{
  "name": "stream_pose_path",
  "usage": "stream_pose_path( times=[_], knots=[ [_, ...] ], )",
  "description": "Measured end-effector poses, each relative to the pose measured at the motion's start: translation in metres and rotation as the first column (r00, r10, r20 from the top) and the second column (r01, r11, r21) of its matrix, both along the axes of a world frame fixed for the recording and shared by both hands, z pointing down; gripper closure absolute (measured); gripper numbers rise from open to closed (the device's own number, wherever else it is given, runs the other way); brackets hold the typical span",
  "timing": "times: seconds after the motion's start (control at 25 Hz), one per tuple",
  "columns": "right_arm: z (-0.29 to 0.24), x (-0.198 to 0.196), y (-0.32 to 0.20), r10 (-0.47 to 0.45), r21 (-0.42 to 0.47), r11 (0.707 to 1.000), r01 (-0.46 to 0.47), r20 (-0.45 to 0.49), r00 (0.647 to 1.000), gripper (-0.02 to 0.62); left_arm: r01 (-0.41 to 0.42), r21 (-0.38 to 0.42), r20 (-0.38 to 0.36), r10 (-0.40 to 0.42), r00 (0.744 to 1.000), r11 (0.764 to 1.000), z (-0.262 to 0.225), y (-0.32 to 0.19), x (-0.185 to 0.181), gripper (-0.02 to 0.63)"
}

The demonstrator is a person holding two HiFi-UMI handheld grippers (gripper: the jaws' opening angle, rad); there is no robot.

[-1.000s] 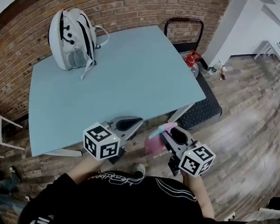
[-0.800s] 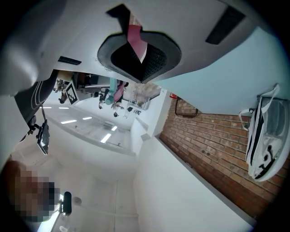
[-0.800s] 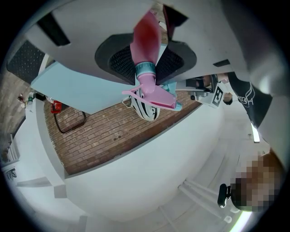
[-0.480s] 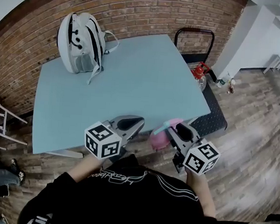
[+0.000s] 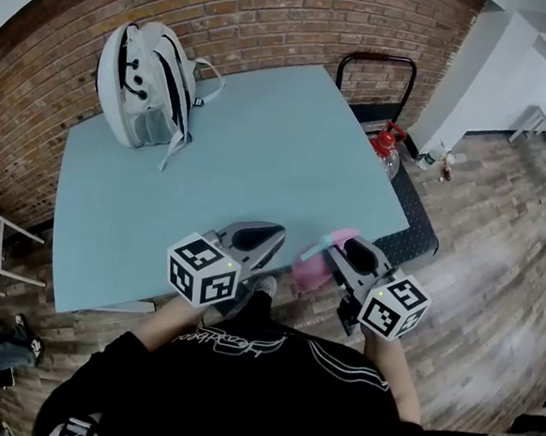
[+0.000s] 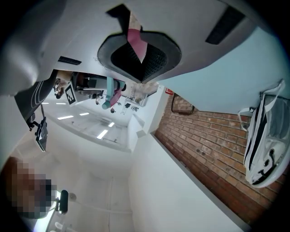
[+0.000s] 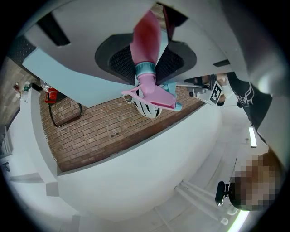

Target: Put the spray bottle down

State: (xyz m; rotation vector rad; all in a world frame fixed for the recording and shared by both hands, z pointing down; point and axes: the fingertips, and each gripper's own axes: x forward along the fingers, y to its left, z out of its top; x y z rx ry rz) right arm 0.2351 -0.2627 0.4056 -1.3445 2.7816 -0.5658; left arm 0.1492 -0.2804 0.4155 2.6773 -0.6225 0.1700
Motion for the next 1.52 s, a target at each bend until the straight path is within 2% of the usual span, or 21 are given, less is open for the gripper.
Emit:
stream_pose_path(
  times=[0.48, 0.72, 0.92, 1.16, 1.52],
  knots=[
    [0.031, -0.002, -0.090, -0.028, -0.046, 0.999, 0.027, -0.035, 0.999, 0.455, 0.024, -0.075, 0.025, -0.022, 0.999, 0.997, 0.034, -0.081, -0.002, 0.600],
    [0.042, -0.007, -0.126, -0.051, -0.066, 0.997, 0.049, -0.023, 0.998, 0.454, 0.043, -0.113, 0.032, -0.040, 0.999, 0.993, 0.050, -0.108, -0.006, 0.600],
    [0.048, -0.013, -0.153, -0.062, -0.037, 0.998, 0.058, -0.122, 0.991, 0.454, 0.064, -0.124, 0.024, -0.062, 0.998, 0.990, 0.056, -0.127, -0.012, 0.600],
    [0.055, -0.020, -0.179, -0.074, -0.011, 0.997, 0.073, -0.197, 0.978, 0.454, 0.082, -0.137, 0.016, -0.080, 0.997, 0.987, 0.062, -0.143, -0.017, 0.600],
    [0.075, -0.032, -0.213, -0.041, 0.081, 0.995, 0.064, -0.263, 0.964, 0.454, 0.106, -0.180, 0.011, -0.106, 0.994, 0.978, 0.076, -0.160, -0.032, 0.600]
  ],
)
